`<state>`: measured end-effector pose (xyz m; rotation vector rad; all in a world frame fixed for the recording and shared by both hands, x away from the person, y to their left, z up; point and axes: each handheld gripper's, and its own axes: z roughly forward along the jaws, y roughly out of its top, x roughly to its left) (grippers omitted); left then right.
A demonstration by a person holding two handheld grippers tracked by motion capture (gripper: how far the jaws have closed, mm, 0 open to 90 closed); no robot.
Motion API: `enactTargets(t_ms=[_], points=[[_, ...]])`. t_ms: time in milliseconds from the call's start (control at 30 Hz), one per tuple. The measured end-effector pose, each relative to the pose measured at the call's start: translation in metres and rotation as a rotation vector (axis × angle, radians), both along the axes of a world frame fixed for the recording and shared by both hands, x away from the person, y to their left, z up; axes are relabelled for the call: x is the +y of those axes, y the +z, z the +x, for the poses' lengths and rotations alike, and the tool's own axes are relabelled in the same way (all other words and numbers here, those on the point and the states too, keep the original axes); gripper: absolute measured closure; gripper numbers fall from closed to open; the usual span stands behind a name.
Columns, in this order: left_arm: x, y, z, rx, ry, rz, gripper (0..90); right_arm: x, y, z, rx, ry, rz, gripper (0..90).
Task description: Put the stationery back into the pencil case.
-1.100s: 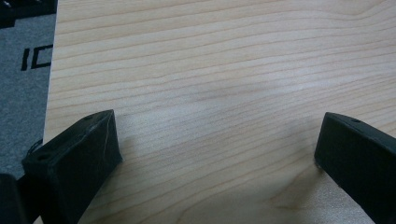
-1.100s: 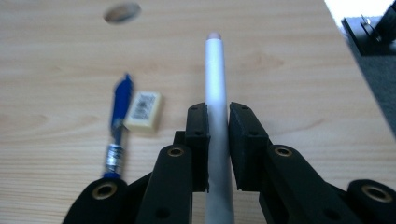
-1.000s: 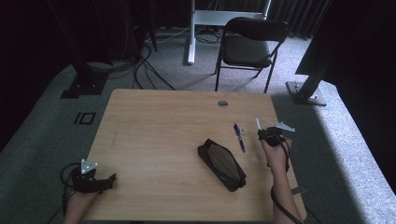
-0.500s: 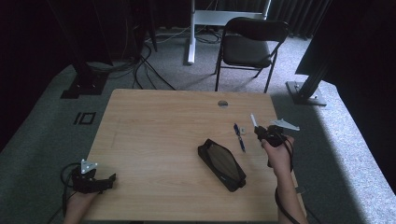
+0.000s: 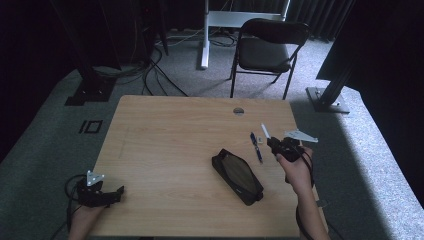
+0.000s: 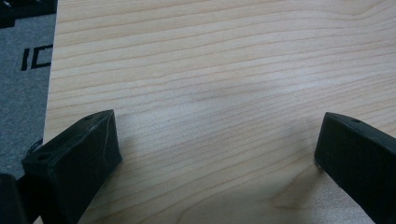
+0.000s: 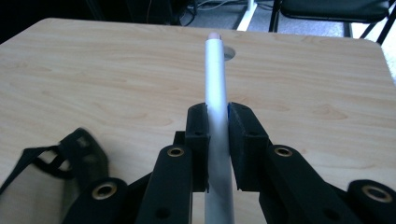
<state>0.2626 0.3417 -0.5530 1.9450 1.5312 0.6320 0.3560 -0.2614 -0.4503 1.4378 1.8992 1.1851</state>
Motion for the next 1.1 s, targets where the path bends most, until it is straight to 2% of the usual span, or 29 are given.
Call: enactTargets(t_ms=[133,167,267,333,400,633,867,1100], points=[[0.0,0.0,0.0,0.001,0.0,0.001,0.2,0.004,0.005,-0.005,-0.007,0.025,0.008,78.4],[0.0,0.0,0.0,0.001,-0.001,0.001,0.2,0.008,0.009,-0.008,-0.007,0.051,0.017,78.4],[0.0,0.0,0.0,0.0,0.0,0.0,0.2,0.014,0.015,-0.013,-0.016,0.081,0.002,78.4],[0.0,0.0,0.0,0.0,0.001,0.0,0.2,0.018,0.019,-0.018,-0.018,0.106,0.013,78.4],[0.0,0.0,0.0,0.0,0.0,0.0,0.2,0.023,0.021,-0.022,-0.022,0.13,0.002,78.4],[0.0,0.0,0.0,0.0,0.0,0.0,0.2,0.034,0.026,-0.035,-0.025,0.202,0.022,78.4],[0.0,0.0,0.0,0.0,0.0,0.0,0.2,0.043,0.027,-0.044,-0.016,0.232,0.015,78.4],[0.0,0.0,0.0,0.0,0.0,0.0,0.2,0.052,0.018,-0.049,0.007,0.269,0.012,78.4]])
